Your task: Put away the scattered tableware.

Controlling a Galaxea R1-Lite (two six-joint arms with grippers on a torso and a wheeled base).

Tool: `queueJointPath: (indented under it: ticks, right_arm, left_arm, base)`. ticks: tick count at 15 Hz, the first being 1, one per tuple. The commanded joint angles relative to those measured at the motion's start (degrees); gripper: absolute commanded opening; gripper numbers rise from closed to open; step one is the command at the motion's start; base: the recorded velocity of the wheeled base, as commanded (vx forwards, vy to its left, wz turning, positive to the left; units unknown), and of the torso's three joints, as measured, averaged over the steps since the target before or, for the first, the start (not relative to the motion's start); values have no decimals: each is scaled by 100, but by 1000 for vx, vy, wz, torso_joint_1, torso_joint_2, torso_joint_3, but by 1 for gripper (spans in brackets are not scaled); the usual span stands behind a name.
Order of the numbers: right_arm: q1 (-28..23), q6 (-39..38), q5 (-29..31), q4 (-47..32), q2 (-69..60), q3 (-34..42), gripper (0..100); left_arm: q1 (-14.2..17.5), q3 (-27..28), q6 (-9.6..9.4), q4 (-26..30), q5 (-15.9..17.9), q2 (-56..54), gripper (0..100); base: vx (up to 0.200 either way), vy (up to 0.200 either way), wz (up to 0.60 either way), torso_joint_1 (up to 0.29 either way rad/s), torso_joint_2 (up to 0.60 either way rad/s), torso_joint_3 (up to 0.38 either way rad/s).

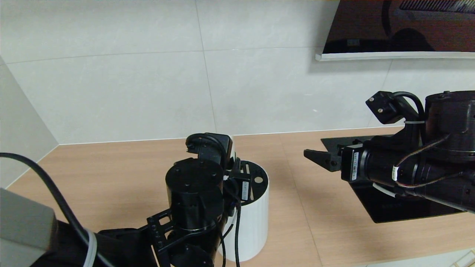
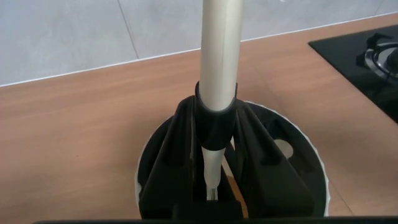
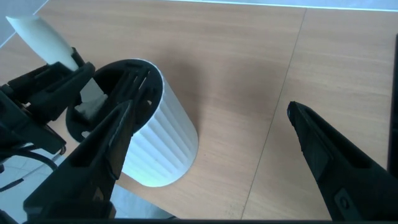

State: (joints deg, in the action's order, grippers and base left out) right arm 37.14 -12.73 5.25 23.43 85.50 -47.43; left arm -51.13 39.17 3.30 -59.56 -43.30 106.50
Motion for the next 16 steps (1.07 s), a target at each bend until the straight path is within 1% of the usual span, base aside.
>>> queueJointPath:
  ticks: [1,8,12,14,15,16]
  right_arm:
    - [3,-2,2,4,10,-3,100]
    - [3,7,2,12,10,6,100]
    - [3,7,28,12,-34,6,100]
    - [-5,7,2,12,-236,6,100]
    - [-14,7,63,56,-324,-3,100]
    - [-41,7,151,56,-482,6,100]
  left_arm:
    - [-3,-6,4,-3,-3,3,100]
    - [-3,-41,4,-11,6,-68,100]
    - [-3,-41,-23,6,23,-533,100]
    - [15,-129,-40,217,278,-1087,100]
    - [121,-217,-32,454,489,-1553,100]
    - [173,-313,-32,613,621,-1975,100]
  base:
    - [0,0,0,0,0,0]
    - [0,0,0,0,0,0]
    - [0,0,0,0,0,0]
    - [0,0,0,0,0,0]
    - [0,0,0,0,0,0]
    - [0,0,0,0,0,0]
